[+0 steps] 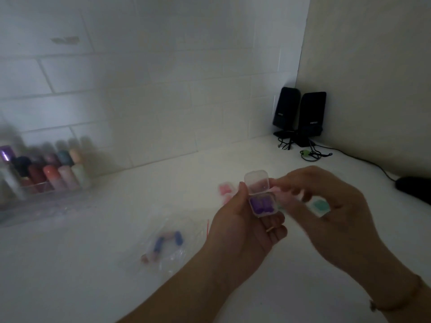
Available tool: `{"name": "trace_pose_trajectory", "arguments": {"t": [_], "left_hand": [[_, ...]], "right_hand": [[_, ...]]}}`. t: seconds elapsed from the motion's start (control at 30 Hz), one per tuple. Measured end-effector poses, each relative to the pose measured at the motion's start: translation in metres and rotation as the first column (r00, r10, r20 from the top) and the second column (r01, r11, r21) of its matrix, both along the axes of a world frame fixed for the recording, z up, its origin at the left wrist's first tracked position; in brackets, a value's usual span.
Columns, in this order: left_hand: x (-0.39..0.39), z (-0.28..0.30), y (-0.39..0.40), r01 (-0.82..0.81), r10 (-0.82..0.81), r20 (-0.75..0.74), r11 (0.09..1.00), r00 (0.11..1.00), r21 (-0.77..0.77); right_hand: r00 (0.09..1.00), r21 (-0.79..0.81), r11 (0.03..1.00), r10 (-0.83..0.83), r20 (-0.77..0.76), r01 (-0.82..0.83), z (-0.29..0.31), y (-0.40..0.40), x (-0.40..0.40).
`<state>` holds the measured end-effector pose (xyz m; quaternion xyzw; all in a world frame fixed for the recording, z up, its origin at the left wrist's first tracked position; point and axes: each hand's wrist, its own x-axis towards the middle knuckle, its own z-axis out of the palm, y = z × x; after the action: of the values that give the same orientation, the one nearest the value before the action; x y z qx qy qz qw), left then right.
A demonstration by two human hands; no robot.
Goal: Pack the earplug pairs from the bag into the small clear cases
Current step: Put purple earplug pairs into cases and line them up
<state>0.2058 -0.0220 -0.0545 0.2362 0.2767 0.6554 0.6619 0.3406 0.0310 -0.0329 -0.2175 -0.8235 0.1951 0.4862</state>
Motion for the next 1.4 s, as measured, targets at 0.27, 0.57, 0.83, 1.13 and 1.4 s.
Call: {"name": "trace_pose_trajectory", "arguments": {"t": [0.27,0.57,0.83,1.13,1.4], "left_hand": [[0.001,-0.003,0.003,-0.041,0.052,-0.117,0.994,0.992,0.099],[-0.002,-0.011,0.004,-0.292,0.467,-0.76,0.882,0.452,0.369],[-0.001,-0.011,0.004,-0.248,0.634,-0.763,0.766,0.13,0.594],[-0.007,-0.038,0.016,-0.092,0.369,-0.804,0.884,-0.466,0.459],[-0.007,-0.039,0.018,-0.159,0.356,-0.789,0.858,-0.501,0.489]], "right_hand": [[0.996,-0.432,0.898,0.06,-0.064,-0.082,-0.009,0.008,-0.006],[0.983,-0.638,0.748,0.165,-0.085,-0.181,-0.015,0.016,0.001],[0.985,-0.656,0.74,0.049,-0.167,-0.148,-0.012,0.026,0.01],[0.792,-0.256,0.866,-0.224,0.568,0.429,-0.034,0.046,0.022],[0.737,-0.185,0.881,-0.231,0.635,0.435,-0.039,0.044,0.015]]}}
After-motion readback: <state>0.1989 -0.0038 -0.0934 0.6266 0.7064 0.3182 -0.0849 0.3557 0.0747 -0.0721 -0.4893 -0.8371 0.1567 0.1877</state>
